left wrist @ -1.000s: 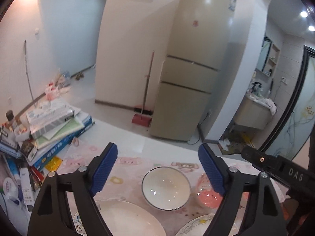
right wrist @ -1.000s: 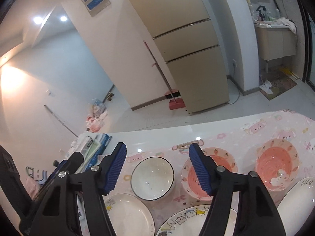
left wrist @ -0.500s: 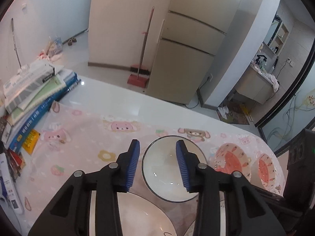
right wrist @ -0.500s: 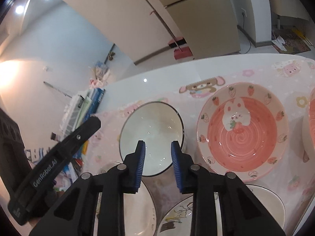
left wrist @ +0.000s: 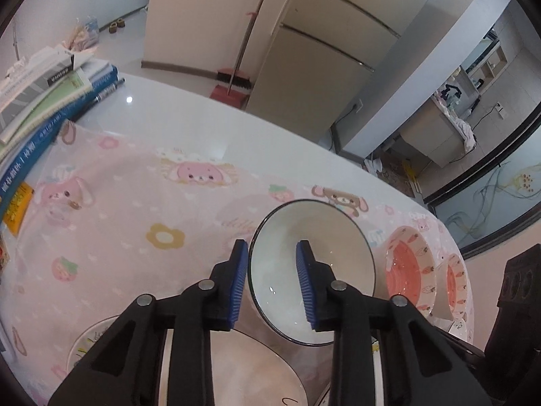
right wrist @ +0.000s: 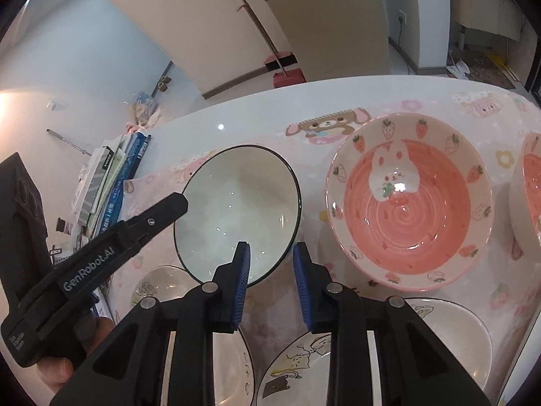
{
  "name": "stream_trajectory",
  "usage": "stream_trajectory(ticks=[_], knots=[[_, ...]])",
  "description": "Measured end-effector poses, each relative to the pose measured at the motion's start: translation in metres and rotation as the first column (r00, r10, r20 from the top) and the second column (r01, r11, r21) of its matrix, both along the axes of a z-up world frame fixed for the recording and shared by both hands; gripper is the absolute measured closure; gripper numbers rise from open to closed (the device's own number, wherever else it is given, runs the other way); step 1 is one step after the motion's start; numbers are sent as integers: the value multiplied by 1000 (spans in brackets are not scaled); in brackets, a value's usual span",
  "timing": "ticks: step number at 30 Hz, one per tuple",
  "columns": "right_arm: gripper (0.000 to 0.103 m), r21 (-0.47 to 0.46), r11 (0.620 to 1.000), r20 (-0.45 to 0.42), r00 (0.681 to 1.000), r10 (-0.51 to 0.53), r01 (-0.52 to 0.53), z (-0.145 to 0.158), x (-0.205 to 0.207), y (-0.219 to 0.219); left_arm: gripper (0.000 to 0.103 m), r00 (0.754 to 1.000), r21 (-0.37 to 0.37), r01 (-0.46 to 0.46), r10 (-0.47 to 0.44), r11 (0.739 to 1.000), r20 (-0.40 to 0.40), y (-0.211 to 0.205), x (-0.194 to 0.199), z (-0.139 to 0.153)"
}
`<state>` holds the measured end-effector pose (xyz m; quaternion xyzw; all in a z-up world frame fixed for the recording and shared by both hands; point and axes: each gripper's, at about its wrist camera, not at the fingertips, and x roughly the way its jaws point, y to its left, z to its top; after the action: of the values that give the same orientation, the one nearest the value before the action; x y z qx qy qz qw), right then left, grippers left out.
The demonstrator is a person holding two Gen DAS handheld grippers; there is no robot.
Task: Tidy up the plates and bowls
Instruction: 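Close the left tool on the white bowl's rim, then lift the white bowl with the left tool and carry it over the pink bowls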
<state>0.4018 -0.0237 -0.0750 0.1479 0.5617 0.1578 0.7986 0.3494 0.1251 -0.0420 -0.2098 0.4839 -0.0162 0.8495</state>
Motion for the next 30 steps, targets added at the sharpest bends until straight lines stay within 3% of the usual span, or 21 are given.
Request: stream_trajectory(ticks=[5, 10, 14, 20, 21, 22, 24, 26, 27, 30], knots=[[79, -18, 1000, -5, 1000, -13, 13, -14, 4, 4, 78, 999, -51, -40, 38, 998, -36, 8, 2, -12], [80, 75, 996, -39, 998, -40, 43, -26, 12, -7, 83, 996, -71, -47, 41, 996, -85, 11, 8, -30], [80, 76, 996, -25, 999, -47, 48, -26, 11, -6, 92, 989, -109, -61, 46, 992, -138, 14, 14, -50], [80, 88, 994, -30, 997, -65, 67, -27, 8, -7, 92, 989, -86, -62, 49, 994, -137, 16, 12, -49], [76, 88, 993, -31, 997, -69, 72, -27, 8, -7, 92, 989, -86, -63, 50, 994, -140, 16, 11, -48], [65, 111, 991, -52, 996, -72, 77, -31, 8, -6, 92, 988, -85, -67, 54, 994, -144, 18, 10, -47], [55, 231, 967, -143, 987, -73, 105, -47, 9, -4, 92, 988, -81, -64, 51, 995, -149, 18, 9, -47], [55, 226, 955, -114, 979, -170, 192, -43, 2, -8, 92, 988, -66, -51, 41, 996, -151, 18, 9, -47], [59, 186, 961, -51, 979, -199, 205, -35, -1, -6, 92, 988, -63, -48, 38, 997, -153, 17, 9, -47], [74, 114, 975, 26, 980, -196, 192, -32, -1, -2, 92, 987, -65, -50, 39, 997, -158, 19, 9, -48]])
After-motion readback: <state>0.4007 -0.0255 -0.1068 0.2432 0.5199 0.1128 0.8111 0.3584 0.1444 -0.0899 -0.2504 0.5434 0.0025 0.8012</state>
